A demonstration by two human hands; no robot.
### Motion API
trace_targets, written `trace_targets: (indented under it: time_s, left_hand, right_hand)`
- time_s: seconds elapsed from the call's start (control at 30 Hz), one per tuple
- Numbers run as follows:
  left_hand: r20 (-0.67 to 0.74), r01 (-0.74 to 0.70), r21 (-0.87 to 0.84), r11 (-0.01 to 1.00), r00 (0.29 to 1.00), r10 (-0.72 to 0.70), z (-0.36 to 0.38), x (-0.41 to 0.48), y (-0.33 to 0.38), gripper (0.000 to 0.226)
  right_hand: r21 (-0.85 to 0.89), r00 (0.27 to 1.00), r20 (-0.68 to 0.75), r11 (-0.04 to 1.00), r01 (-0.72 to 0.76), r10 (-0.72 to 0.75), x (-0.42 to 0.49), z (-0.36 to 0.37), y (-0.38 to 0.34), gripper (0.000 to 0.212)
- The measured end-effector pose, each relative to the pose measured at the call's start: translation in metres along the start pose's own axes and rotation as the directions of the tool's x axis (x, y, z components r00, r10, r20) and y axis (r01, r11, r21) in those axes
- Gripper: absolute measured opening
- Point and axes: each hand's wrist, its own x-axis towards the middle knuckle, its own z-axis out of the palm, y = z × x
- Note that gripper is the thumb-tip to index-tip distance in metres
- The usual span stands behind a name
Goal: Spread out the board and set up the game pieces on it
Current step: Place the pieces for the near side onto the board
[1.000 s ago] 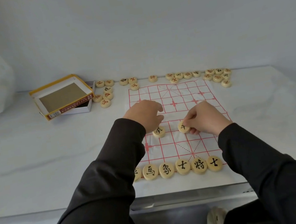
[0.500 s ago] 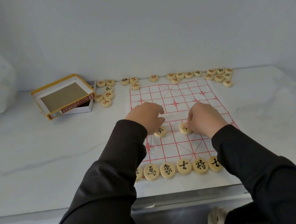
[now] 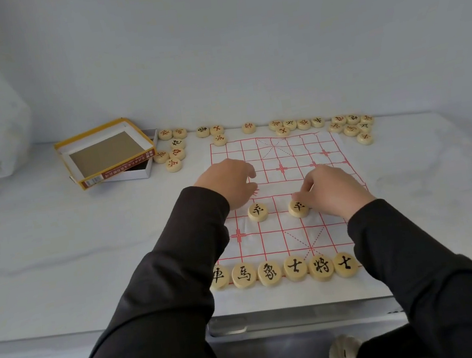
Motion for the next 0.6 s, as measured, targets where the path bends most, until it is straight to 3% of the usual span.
trace_targets:
  time_s: [0.33, 0.6]
  left_hand:
    - [-0.007, 0.066, 0.008, 0.998, 0.998, -0.066, -0.011, 0.0, -0.021, 0.039]
    - [-0.088, 0.212, -0.145, 0.966, 0.97, -0.226, -0.025, -0.001, -0.064, 0.035]
  right_hand:
    - [-0.155, 0.986, -0.085, 0.98, 0.127, -0.142, 0.003, 0.008, -0.033, 0.022]
    - [-0.231, 0.947, -0.067, 0.928, 0.292, -0.315, 0.034, -0.003, -0.088, 0.017]
